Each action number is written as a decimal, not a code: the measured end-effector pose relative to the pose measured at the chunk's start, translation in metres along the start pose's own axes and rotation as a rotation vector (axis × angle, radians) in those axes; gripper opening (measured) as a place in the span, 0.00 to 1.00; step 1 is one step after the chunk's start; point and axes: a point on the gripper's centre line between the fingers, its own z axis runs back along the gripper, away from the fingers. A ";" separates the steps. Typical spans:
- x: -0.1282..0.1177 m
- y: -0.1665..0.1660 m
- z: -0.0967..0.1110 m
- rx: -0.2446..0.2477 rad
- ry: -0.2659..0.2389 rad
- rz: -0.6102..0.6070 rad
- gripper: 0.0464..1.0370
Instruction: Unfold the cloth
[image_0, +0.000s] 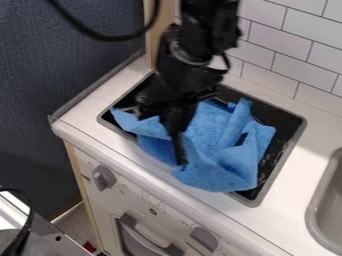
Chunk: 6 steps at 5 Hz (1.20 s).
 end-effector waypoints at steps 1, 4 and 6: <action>-0.007 0.001 0.002 0.017 -0.001 0.042 0.01; -0.033 0.004 0.015 0.033 -0.037 0.007 0.15; -0.018 0.004 0.027 0.091 0.042 -0.069 0.72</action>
